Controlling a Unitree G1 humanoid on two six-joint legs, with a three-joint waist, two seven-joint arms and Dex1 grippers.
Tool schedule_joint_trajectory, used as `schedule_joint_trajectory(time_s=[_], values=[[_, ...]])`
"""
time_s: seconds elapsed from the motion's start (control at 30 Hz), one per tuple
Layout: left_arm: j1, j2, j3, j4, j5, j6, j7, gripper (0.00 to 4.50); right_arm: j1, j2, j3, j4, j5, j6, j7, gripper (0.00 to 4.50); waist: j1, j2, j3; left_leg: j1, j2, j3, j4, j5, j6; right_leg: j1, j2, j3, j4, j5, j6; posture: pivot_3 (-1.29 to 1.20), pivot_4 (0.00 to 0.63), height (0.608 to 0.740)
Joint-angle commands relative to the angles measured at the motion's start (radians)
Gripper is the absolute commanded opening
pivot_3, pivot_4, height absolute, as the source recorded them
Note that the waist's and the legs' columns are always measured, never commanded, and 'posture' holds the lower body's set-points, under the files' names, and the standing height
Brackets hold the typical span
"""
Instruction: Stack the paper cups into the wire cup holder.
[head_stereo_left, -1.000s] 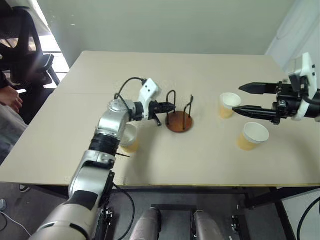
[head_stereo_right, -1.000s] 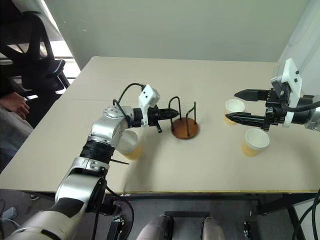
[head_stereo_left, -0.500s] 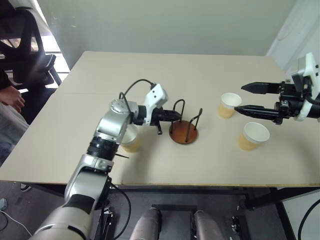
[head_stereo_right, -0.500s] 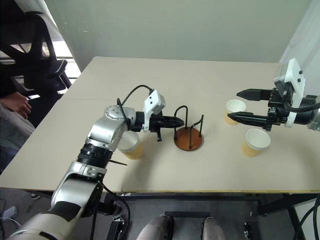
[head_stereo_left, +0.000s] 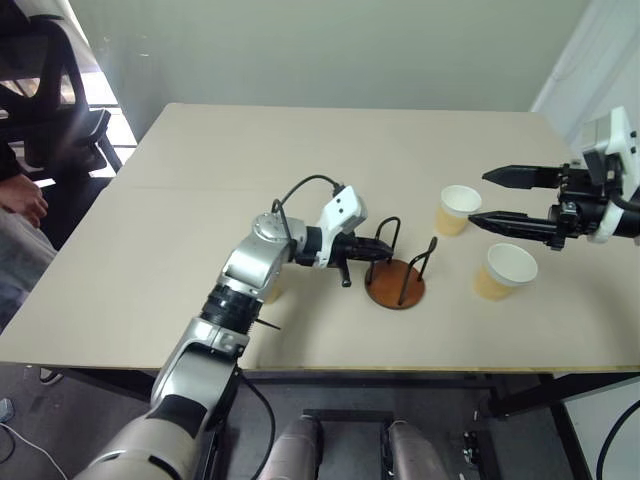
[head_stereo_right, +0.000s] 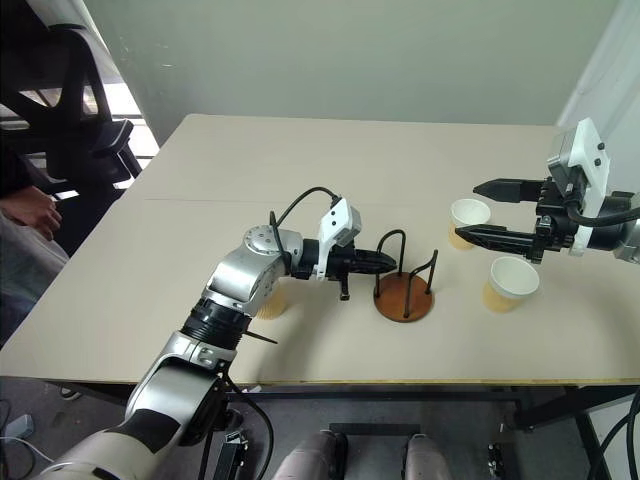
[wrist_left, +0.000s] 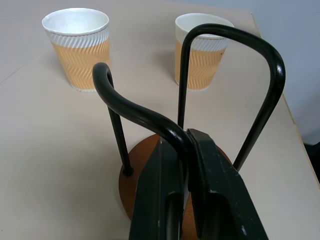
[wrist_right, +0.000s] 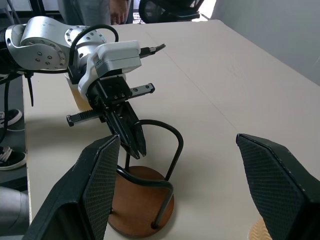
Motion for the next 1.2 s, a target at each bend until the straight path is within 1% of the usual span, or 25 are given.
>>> schedule_joint_trajectory(time_s=[0.03, 0.5, 0.8, 0.93, 1.2], values=[[0.007, 0.014, -0.004, -0.067, -0.017, 0.001, -0.018, 0.03, -0.006, -0.023, -0.038, -0.025, 0.008, -0.011, -0.002, 3.77, 0.0, 0.0, 0.0, 0.0, 0.0, 0.0, 0.0, 0.0, 0.0, 0.0, 0.0, 0.0, 0.0, 0.0, 0.0, 0.0, 0.15, 0.74], [-0.013, 0.027, 0.003, -0.024, 0.004, -0.041, 0.016, 0.03, -0.016, -0.016, -0.026, -0.016, 0.005, -0.017, -0.002, 3.77, 0.001, 0.0, 0.0, 0.0, 0.0, 0.0, 0.001, -0.001, 0.0, 0.0, 0.0, 0.0, 0.0, 0.0, 0.0, 0.0, 0.15, 0.74], [0.02, 0.074, -0.027, -0.106, -0.022, 0.01, -0.058, 0.03, -0.015, -0.019, -0.027, -0.018, 0.007, -0.015, -0.002, 3.77, 0.0, 0.0, 0.0, 0.0, 0.0, 0.0, 0.001, -0.002, 0.0, 0.0, 0.0, 0.0, -0.001, 0.0, 0.0, 0.0, 0.15, 0.74], [0.018, 0.1, -0.026, -0.111, -0.018, 0.011, -0.07, 0.03, -0.015, -0.018, -0.027, -0.016, 0.006, -0.017, -0.001, 3.77, 0.001, 0.0, 0.0, 0.0, 0.0, 0.0, 0.001, -0.002, 0.0, 0.0, 0.0, 0.0, 0.0, 0.0, 0.0, 0.0, 0.15, 0.74], [0.03, 0.114, -0.026, -0.133, -0.04, 0.041, -0.083, 0.03, -0.02, -0.015, -0.019, -0.011, 0.002, -0.022, 0.001, 3.77, 0.0, 0.0, 0.0, 0.0, 0.0, 0.0, 0.001, -0.002, 0.0, 0.0, 0.0, 0.001, -0.001, 0.0, -0.001, 0.0, 0.15, 0.74]])
